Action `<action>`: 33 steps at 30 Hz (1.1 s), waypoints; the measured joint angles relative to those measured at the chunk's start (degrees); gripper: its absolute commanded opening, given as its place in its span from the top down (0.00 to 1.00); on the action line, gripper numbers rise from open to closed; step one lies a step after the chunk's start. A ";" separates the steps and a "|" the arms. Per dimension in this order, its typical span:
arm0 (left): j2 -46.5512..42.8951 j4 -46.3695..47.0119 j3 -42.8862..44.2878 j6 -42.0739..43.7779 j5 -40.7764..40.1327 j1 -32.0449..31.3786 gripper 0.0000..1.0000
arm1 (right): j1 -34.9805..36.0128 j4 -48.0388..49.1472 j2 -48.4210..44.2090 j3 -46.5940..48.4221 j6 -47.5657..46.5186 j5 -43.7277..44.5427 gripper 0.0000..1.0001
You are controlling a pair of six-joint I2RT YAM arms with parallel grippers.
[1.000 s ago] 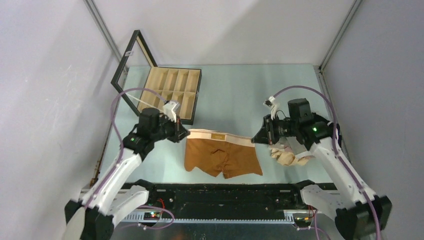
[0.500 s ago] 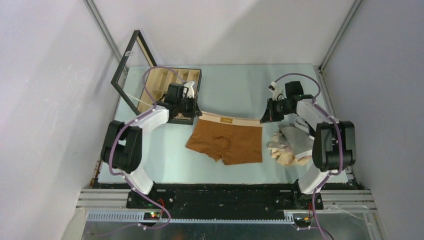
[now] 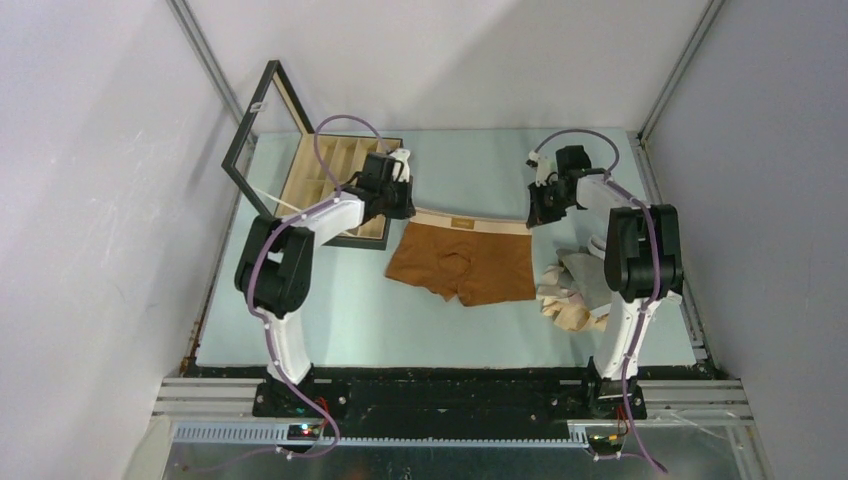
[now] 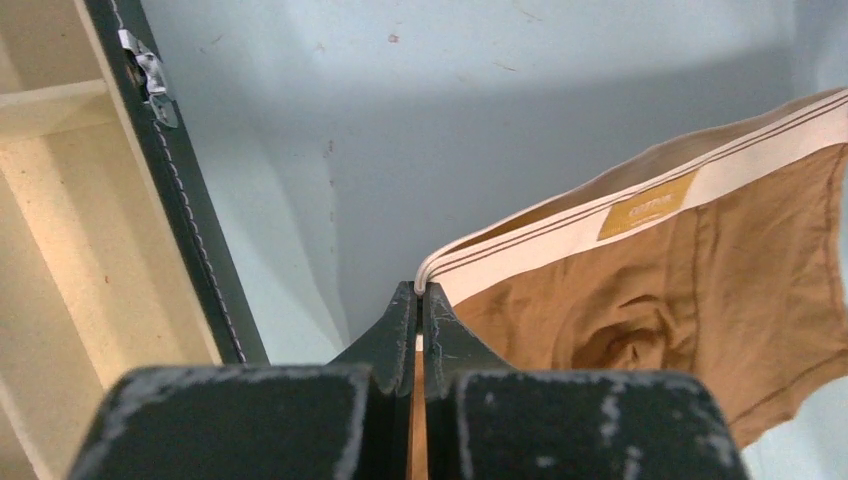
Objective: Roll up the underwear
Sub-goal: Flatten out the underwear at the center of the board.
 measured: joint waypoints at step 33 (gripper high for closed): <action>10.86 -4.61 10.64 -2.51 -6.54 -0.31 1.00 | 39.36 19.89 -9.31 -7.89 -29.75 -6.54 0.73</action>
